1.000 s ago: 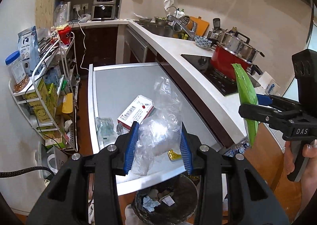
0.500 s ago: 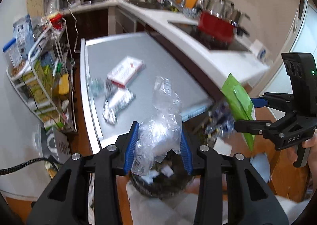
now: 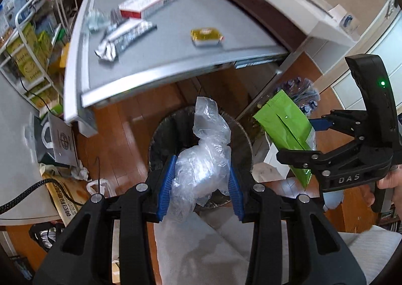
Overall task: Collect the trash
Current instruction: 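Carry the foil, plastic and green packet over the black trash bin, then open both grippers over the bin to drop the items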
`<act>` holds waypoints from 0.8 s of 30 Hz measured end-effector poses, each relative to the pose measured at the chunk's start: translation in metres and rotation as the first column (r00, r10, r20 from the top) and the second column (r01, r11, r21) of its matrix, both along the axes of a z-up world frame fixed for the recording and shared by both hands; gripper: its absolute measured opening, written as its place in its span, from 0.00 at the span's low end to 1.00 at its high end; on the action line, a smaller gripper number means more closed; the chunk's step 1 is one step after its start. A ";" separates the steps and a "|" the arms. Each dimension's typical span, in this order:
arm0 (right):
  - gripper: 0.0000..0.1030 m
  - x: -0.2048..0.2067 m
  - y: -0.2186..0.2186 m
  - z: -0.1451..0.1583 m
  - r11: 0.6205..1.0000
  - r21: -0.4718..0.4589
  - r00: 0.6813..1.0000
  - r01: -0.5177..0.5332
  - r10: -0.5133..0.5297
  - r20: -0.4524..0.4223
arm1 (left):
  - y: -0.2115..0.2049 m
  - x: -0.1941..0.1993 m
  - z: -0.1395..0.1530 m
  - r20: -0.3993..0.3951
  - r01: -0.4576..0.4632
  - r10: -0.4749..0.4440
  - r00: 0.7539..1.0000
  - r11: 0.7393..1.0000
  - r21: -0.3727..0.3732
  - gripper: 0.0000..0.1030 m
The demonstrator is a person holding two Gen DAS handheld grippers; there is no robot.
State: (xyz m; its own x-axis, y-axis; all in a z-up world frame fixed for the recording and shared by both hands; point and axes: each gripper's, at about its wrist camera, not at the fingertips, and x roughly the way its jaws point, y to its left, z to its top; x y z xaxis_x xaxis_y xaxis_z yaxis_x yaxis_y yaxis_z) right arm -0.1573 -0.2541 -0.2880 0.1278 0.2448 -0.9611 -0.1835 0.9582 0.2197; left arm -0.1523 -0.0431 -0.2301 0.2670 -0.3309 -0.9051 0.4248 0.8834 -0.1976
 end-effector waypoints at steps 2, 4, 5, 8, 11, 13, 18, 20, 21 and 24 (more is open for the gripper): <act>0.75 0.004 0.001 -0.011 1.000 -0.008 1.000 0.007 -0.007 -0.007 | -0.002 0.004 -0.009 -0.014 -0.005 0.005 1.000 1.000 0.002 0.39; 0.75 0.009 0.002 -0.021 1.000 -0.007 1.000 0.021 -0.021 -0.022 | -0.004 0.010 -0.019 -0.031 -0.017 0.017 0.999 1.000 -0.002 0.39; 0.75 0.011 0.001 -0.025 1.000 -0.002 0.999 0.025 -0.025 -0.024 | -0.004 0.014 -0.025 -0.047 -0.027 0.027 0.999 1.000 -0.003 0.39; 0.75 0.017 0.001 -0.037 0.999 -0.011 0.999 0.033 -0.033 -0.041 | -0.005 0.022 -0.039 -0.084 -0.040 0.040 0.996 0.999 -0.004 0.39; 0.75 0.021 0.002 -0.047 0.999 -0.015 0.998 0.034 -0.034 -0.055 | -0.006 0.029 -0.048 -0.102 -0.055 0.055 0.993 0.998 0.002 0.39; 0.75 0.023 0.004 -0.054 0.999 -0.021 0.997 0.032 -0.034 -0.063 | -0.006 0.034 -0.053 -0.102 -0.058 0.059 0.993 0.998 0.011 0.39; 0.75 0.028 0.007 -0.072 0.998 -0.027 0.995 0.048 -0.050 -0.088 | -0.014 0.035 -0.070 -0.108 -0.048 0.053 0.993 0.997 0.056 0.39; 0.75 0.031 0.006 -0.077 0.998 -0.026 0.993 0.060 -0.062 -0.102 | -0.016 0.035 -0.076 -0.114 -0.043 0.051 0.992 0.997 0.071 0.39; 0.75 0.031 0.006 -0.080 0.998 -0.023 0.992 0.066 -0.068 -0.108 | -0.017 0.035 -0.078 -0.116 -0.044 0.053 0.992 0.996 0.078 0.39; 0.75 0.033 0.003 -0.084 0.996 -0.023 0.989 0.084 -0.086 -0.118 | -0.018 0.037 -0.082 -0.127 -0.049 0.059 0.990 0.995 0.084 0.39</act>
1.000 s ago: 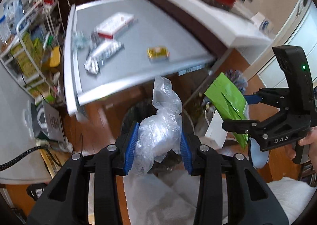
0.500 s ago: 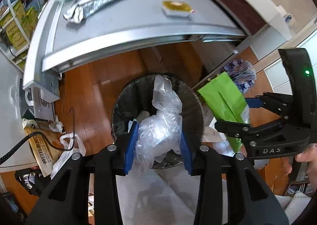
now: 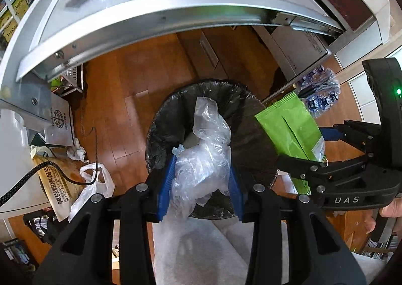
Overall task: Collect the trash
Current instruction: 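Open both grippers over the bin to drop the items, then move both grippers back over the white box and gold butter portion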
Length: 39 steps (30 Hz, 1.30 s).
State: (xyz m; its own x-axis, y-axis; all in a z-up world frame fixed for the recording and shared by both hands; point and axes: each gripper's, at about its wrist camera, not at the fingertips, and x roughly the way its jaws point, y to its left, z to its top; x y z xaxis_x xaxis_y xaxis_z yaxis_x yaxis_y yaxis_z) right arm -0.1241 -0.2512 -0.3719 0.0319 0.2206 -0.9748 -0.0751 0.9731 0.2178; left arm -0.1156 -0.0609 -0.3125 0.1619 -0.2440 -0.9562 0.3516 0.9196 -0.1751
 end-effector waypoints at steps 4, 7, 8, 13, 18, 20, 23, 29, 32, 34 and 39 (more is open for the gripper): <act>0.77 0.001 -0.001 -0.002 1.000 0.006 1.000 0.007 -0.007 -0.001 | 0.000 0.001 0.000 -0.002 0.003 -0.003 1.000 1.000 -0.002 0.47; 0.81 0.003 -0.002 -0.002 1.000 0.015 1.000 0.016 -0.016 -0.007 | 0.001 0.002 0.001 0.009 -0.008 0.008 1.000 1.000 -0.004 0.66; 0.81 0.002 -0.001 -0.001 1.000 0.009 1.000 0.014 -0.014 -0.001 | 0.002 0.003 0.002 0.013 -0.012 0.012 1.000 1.000 -0.005 0.68; 0.86 0.001 -0.006 0.004 1.000 -0.006 1.000 0.015 -0.015 0.003 | 0.009 0.008 0.006 0.013 -0.036 0.036 0.999 0.999 -0.004 0.70; 0.87 -0.006 -0.012 0.020 1.000 -0.031 0.999 0.006 -0.005 0.034 | 0.018 0.008 0.018 0.029 -0.054 0.054 0.998 0.999 -0.005 0.72; 0.88 -0.011 -0.012 0.036 0.998 -0.055 0.998 -0.014 0.018 0.066 | 0.022 0.005 0.025 0.051 -0.062 0.062 0.997 0.998 0.000 0.78; 0.91 -0.017 -0.011 0.058 0.996 -0.079 0.992 -0.034 0.043 0.120 | 0.024 0.001 0.035 0.068 -0.070 0.070 0.995 0.998 -0.003 0.79; 0.91 -0.029 -0.011 0.124 0.995 -0.095 0.960 -0.033 0.058 0.275 | 0.031 -0.006 0.070 0.128 -0.090 0.094 0.987 0.995 -0.038 0.79; 0.93 -0.030 -0.013 0.168 0.997 -0.075 0.924 -0.007 0.035 0.381 | 0.032 -0.009 0.095 0.184 -0.091 0.101 0.978 0.994 -0.059 0.79; 0.95 -0.027 -0.016 0.195 0.998 -0.066 0.894 0.016 0.016 0.448 | 0.032 -0.008 0.114 0.230 -0.095 0.106 0.967 0.994 -0.059 0.79; 0.96 -0.013 -0.024 0.259 0.997 -0.019 0.798 0.076 -0.049 0.601 | 0.037 0.002 0.170 0.380 -0.136 0.161 0.911 0.986 -0.093 0.87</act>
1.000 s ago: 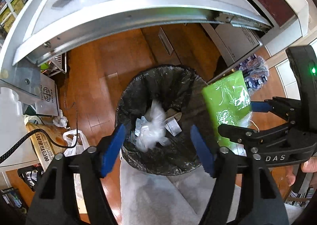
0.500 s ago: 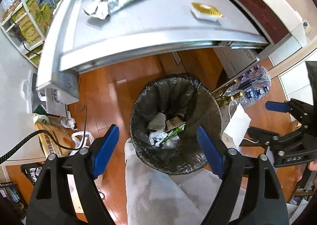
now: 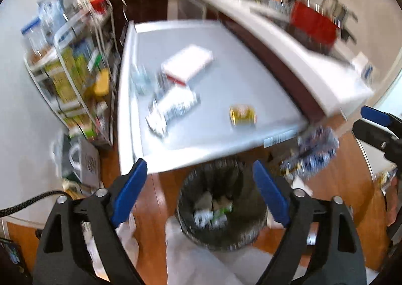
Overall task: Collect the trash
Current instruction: 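Move both grippers back over the white box and gold butter portion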
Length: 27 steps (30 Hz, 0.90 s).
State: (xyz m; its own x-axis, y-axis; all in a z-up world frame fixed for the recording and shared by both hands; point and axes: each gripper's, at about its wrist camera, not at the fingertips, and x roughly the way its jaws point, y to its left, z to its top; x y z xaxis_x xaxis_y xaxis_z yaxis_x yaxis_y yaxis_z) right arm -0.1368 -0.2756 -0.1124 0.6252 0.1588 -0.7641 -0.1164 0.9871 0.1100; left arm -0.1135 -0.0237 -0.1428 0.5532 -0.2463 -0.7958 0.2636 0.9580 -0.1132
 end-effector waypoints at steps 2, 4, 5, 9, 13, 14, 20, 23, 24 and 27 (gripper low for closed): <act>0.96 0.005 -0.002 0.028 1.000 0.019 0.997 0.018 -0.019 0.080 | 0.003 0.005 0.021 0.062 -0.022 0.023 0.998 1.000 -0.007 0.90; 0.96 0.007 -0.002 0.050 0.999 0.035 0.989 0.025 -0.030 0.146 | 0.005 0.010 0.043 0.124 -0.042 0.044 0.991 0.999 -0.012 0.90; 0.96 0.007 -0.002 0.059 0.999 0.040 0.984 0.026 -0.032 0.174 | 0.007 0.012 0.054 0.154 -0.051 0.053 0.987 0.999 -0.016 0.90; 0.96 0.010 0.000 0.091 0.999 0.042 0.961 0.028 -0.039 0.275 | 0.009 0.016 0.084 0.238 -0.080 0.080 0.968 0.997 -0.006 0.91; 0.96 0.014 0.005 0.110 0.998 0.044 0.943 0.042 -0.054 0.330 | 0.010 0.016 0.104 0.305 -0.103 0.100 0.947 0.995 -0.006 0.98; 0.96 0.016 0.006 0.112 0.998 0.047 0.941 0.048 -0.061 0.332 | 0.010 0.016 0.108 0.322 -0.110 0.106 0.941 0.994 -0.007 0.98; 0.96 0.023 0.013 0.101 0.997 0.053 0.951 0.052 -0.066 0.303 | 0.013 0.021 0.111 0.339 -0.106 0.091 0.936 0.994 0.025 0.98; 0.96 0.023 0.020 0.088 0.997 0.059 0.960 0.054 -0.068 0.270 | 0.016 0.028 0.102 0.314 -0.092 0.071 0.947 0.994 0.051 0.98; 0.96 0.025 0.022 0.084 0.996 0.063 0.964 0.056 -0.070 0.256 | 0.018 0.030 0.101 0.309 -0.086 0.066 0.949 0.995 0.054 0.98; 0.96 0.029 0.026 0.074 0.995 0.080 0.972 0.062 -0.079 0.223 | 0.024 0.033 0.098 0.298 -0.065 0.046 0.954 0.996 0.055 0.98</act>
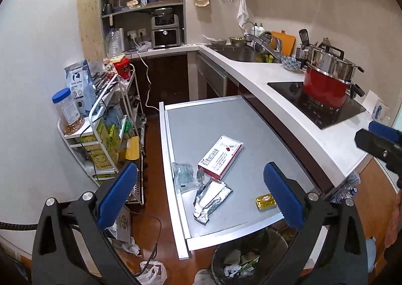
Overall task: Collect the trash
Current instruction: 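Move both grippers back over the white box and gold butter portion, then grasp the white medicine box with the left gripper while the right grasps the gold butter portion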
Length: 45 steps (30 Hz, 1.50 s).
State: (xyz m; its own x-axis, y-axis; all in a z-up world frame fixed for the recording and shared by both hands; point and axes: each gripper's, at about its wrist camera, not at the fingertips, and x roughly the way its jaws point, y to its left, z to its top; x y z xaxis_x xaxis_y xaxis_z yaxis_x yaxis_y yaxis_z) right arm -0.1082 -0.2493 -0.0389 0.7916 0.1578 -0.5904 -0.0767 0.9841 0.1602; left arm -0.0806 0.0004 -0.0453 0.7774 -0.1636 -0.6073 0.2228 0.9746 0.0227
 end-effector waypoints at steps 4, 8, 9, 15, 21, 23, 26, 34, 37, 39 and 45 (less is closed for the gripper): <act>0.96 0.003 0.008 -0.007 0.999 -0.023 1.000 0.025 -0.025 -0.008 | 0.012 0.007 -0.005 -0.014 0.034 -0.033 0.999 0.999 0.022 0.98; 0.96 0.016 0.010 -0.024 0.999 0.019 0.996 0.038 -0.036 -0.087 | 0.023 0.019 -0.014 -0.052 0.057 -0.055 0.997 0.998 0.034 0.98; 0.96 0.019 0.010 -0.029 0.999 0.034 0.994 0.037 -0.033 -0.106 | 0.024 0.022 -0.016 -0.061 0.059 -0.057 0.997 0.998 0.033 0.98; 0.96 0.040 0.006 -0.067 0.988 0.117 0.971 0.102 -0.074 -0.228 | 0.034 0.048 -0.033 -0.132 0.088 -0.085 0.988 0.996 0.020 0.98; 0.96 0.064 0.015 -0.106 0.986 0.062 0.939 0.153 -0.125 -0.320 | 0.042 0.079 -0.055 -0.190 0.093 -0.091 0.978 0.996 0.002 0.98; 0.96 0.072 0.019 -0.118 0.986 0.058 0.930 0.158 -0.128 -0.346 | 0.042 0.091 -0.066 -0.211 0.093 -0.091 0.973 0.996 0.003 0.98; 0.96 0.083 0.026 -0.134 0.986 0.038 0.918 0.163 -0.137 -0.373 | 0.038 0.113 -0.086 -0.253 0.095 -0.093 0.963 0.995 -0.004 0.98; 0.96 0.106 0.034 -0.176 0.983 -0.011 0.877 0.183 -0.168 -0.451 | 0.019 0.164 -0.143 -0.352 0.122 -0.102 0.931 0.992 0.036 0.98; 0.96 0.109 0.037 -0.188 0.983 -0.012 0.863 0.184 -0.168 -0.476 | 0.014 0.173 -0.157 -0.388 0.134 -0.109 0.915 0.990 0.039 0.98; 0.96 0.110 0.040 -0.194 0.983 -0.023 0.856 0.181 -0.169 -0.488 | 0.010 0.176 -0.162 -0.395 0.150 -0.122 0.911 0.988 0.041 0.98; 0.96 0.115 0.043 -0.201 0.983 -0.018 0.843 0.185 -0.168 -0.511 | 0.002 0.183 -0.172 -0.413 0.196 -0.163 0.896 0.980 0.038 0.94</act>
State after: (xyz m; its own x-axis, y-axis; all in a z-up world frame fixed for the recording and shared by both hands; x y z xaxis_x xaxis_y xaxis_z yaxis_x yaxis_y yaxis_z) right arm 0.0063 -0.2066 -0.2395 0.3986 0.0692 -0.9145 0.1982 0.9671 0.1595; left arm 0.1023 0.0027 -0.2178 0.4229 -0.2176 -0.8797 0.3993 0.9162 -0.0346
